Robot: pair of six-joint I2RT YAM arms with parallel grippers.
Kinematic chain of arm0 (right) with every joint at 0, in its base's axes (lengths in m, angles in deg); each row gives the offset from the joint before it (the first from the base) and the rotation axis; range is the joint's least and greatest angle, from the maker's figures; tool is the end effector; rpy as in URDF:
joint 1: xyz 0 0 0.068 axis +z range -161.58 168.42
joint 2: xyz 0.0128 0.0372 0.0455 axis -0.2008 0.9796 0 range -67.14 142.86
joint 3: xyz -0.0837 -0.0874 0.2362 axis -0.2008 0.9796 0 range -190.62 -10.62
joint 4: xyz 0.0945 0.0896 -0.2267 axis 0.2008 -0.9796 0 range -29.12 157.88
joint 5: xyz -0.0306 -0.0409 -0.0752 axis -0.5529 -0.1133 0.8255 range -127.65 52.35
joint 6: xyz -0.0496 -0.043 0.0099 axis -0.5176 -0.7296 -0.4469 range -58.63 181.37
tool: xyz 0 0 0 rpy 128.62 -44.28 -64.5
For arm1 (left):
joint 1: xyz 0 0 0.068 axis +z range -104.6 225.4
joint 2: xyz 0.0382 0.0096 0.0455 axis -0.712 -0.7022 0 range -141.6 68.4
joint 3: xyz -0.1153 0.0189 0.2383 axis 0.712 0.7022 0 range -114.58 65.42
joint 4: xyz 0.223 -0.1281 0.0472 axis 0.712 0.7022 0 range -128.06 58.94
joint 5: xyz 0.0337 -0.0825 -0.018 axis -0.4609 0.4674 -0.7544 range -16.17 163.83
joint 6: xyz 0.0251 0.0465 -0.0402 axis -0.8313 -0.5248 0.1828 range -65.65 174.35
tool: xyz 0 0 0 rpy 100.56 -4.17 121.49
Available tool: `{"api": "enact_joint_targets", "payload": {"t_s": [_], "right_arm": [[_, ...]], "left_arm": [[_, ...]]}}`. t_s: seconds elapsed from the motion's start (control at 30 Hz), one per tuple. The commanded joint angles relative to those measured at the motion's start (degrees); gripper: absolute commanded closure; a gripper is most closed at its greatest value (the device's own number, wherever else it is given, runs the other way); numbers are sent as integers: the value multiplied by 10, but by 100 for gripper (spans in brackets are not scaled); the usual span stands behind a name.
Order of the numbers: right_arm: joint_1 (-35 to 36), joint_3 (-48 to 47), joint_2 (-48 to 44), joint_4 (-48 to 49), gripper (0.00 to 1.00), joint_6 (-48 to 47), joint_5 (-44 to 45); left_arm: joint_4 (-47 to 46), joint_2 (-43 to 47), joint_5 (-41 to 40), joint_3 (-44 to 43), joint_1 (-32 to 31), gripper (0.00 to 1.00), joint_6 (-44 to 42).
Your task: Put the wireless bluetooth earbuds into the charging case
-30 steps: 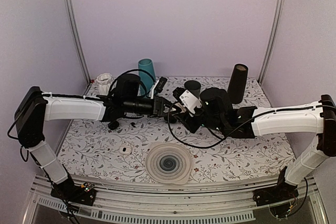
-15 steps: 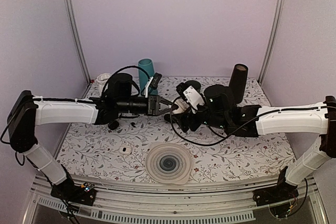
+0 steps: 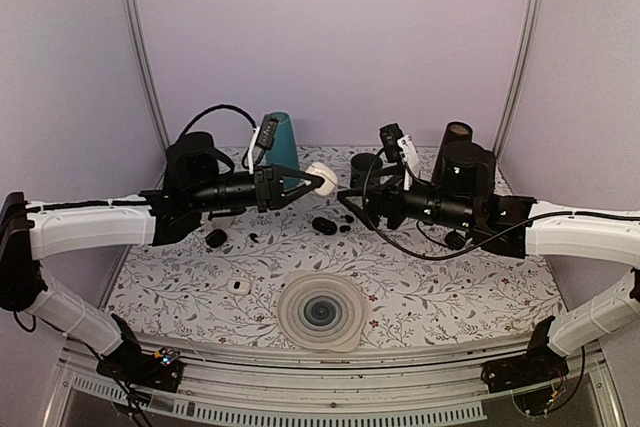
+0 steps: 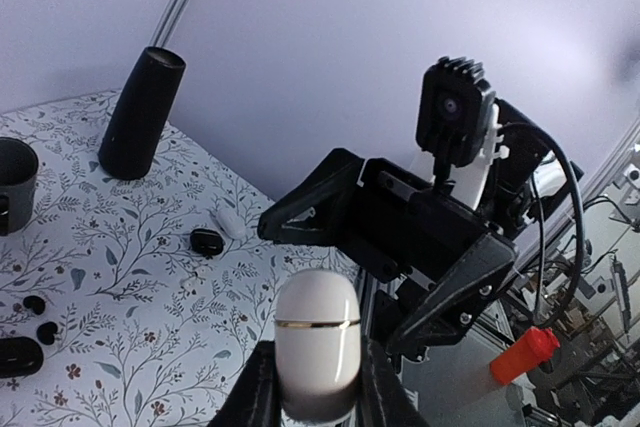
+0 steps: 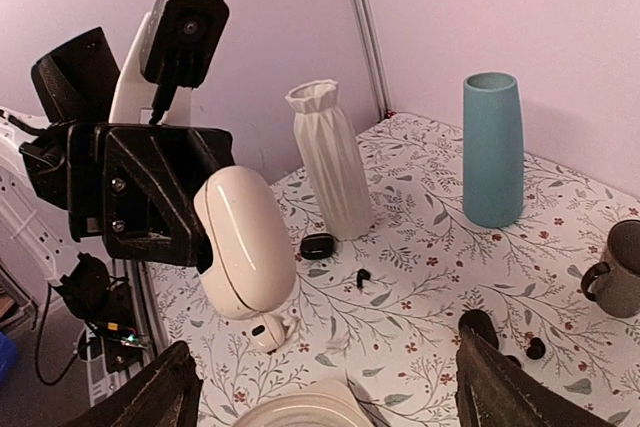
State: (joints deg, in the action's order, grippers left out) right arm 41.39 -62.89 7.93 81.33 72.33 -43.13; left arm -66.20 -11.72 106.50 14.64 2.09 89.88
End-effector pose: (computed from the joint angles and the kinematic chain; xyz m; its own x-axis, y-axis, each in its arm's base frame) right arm 0.1934 0.2647 0.3011 -0.2580 -0.0277 -0.9658 -0.8173 0.5393 0.2029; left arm 0.2258 -0.2520 0.2958 -0.5760 -0.1292 -0.8072 0.7808 0.2056 -0.5900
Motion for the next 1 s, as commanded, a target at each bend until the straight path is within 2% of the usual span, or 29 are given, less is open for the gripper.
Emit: {"api": "enact_joint_targets", "payload": {"t_s": [0.0, 0.2, 0.43, 0.97], "right_arm": [[-5, 6, -9, 74, 12, 81, -93], [-5, -16, 5, 102, 14, 121, -133], [-5, -34, 18, 103, 14, 129, -130], [-16, -37, -12, 60, 14, 131, -46]], "left_arm": [[-62, 23, 24, 11, 5, 100, -23], [-111, 36, 61, 24, 4, 100, -23], [-132, 44, 99, 23, -8, 100, -39], [-140, 37, 149, 12, -21, 100, -52]]}}
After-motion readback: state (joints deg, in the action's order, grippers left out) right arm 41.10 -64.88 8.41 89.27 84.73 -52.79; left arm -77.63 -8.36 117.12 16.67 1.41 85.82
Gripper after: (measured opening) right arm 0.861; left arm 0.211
